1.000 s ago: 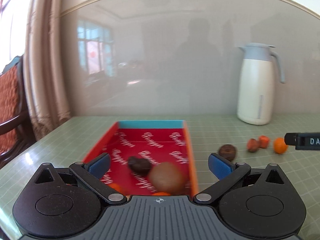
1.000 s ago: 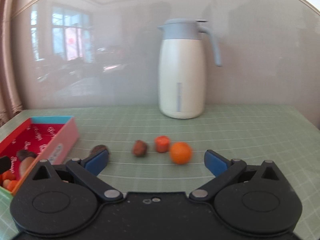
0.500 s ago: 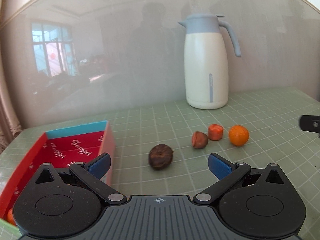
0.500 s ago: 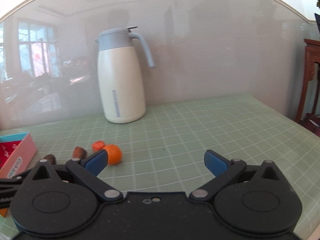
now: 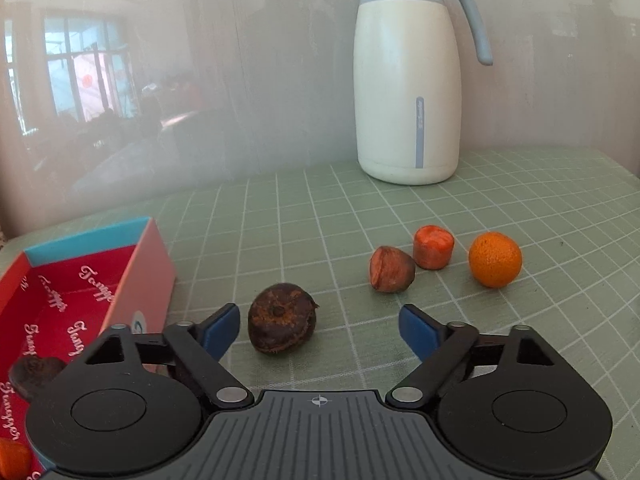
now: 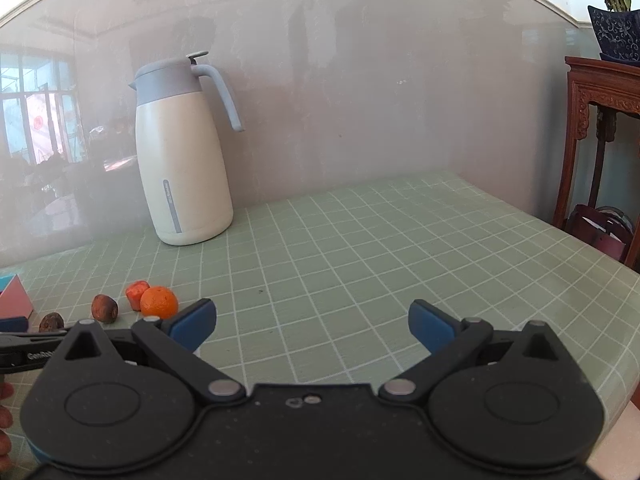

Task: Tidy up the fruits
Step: 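Move the left tool to the dark brown fruit and close on it, then carry the brown fruit with the left tool into the red box and release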

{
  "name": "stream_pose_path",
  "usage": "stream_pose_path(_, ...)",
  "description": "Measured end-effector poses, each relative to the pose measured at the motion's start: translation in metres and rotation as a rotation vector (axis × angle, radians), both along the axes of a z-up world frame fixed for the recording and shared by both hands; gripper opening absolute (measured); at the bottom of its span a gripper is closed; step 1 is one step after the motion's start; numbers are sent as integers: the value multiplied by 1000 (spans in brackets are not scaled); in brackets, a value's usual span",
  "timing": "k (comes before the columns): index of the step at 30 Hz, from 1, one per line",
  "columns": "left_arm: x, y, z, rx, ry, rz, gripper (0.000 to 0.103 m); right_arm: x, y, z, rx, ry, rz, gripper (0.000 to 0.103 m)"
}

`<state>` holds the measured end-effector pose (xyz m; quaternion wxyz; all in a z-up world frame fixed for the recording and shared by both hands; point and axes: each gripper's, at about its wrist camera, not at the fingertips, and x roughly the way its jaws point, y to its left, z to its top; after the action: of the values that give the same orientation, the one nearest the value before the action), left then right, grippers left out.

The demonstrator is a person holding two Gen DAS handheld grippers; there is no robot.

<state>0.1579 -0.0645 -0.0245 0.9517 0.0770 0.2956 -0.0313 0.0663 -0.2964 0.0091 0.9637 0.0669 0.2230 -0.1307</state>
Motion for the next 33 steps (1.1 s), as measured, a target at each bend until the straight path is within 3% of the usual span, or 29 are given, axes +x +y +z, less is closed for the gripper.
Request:
stream_pose_path(4, 2, 7, -1, -14, -15, 27, 63, 2, 2, 2, 6, -6, 8, 103)
stream_pose_path(7, 5, 13, -2, -35, -6, 46, 56, 2, 3, 4, 20, -11, 19, 103)
stream_pose_path(11, 11, 15, -6, -33, 28, 63, 56, 3, 4, 7, 26, -19, 30, 103)
stream_pose_path(24, 20, 18, -6, -48, 14, 105, 56, 2, 2, 6, 42, -15, 37, 103)
stream_pose_path(26, 18, 18, -5, -50, 14, 101, 42, 3, 3, 6, 42, -14, 39, 103)
stream_pose_path(33, 8, 13, -2, -53, -11, 70, 41, 4, 7, 6, 36, -11, 53, 103)
